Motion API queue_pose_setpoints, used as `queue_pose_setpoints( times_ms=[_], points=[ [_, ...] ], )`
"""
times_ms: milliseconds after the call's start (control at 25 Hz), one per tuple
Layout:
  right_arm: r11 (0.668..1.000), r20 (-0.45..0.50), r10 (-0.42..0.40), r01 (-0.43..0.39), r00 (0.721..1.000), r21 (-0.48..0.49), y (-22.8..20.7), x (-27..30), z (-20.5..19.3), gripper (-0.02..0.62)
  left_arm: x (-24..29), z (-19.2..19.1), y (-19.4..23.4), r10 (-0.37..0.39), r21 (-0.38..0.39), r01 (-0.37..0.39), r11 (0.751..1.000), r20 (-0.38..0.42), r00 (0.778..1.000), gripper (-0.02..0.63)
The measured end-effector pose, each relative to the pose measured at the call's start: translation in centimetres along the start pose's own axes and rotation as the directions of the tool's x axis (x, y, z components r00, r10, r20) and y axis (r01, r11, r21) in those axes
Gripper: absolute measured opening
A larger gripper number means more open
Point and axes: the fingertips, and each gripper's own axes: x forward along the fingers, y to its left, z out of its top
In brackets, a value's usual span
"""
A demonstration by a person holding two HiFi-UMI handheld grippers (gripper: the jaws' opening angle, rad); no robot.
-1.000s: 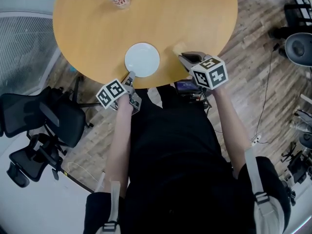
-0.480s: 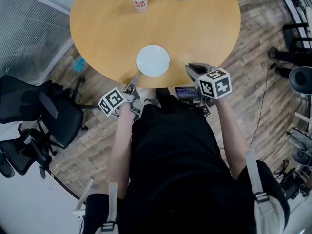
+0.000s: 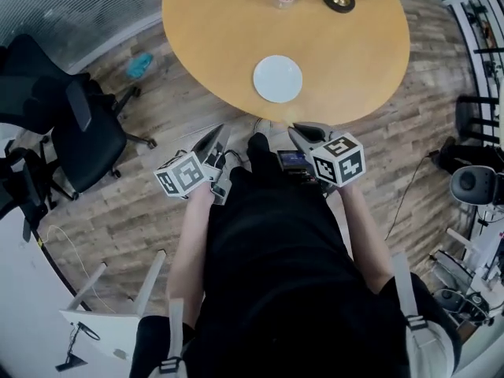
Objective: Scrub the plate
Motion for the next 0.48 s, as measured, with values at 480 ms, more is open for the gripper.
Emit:
queue_pose_setpoints(
  times_ms=[480],
  points=[
    [0.999, 0.300, -0.041, 0.034, 0.953, 0.029, 6.1, -8.4, 2.8, 0.034, -3.4, -2.6, -7.2, -0.146, 0.441, 0.179, 0.879, -0.107, 0.983, 0.012]
  ],
)
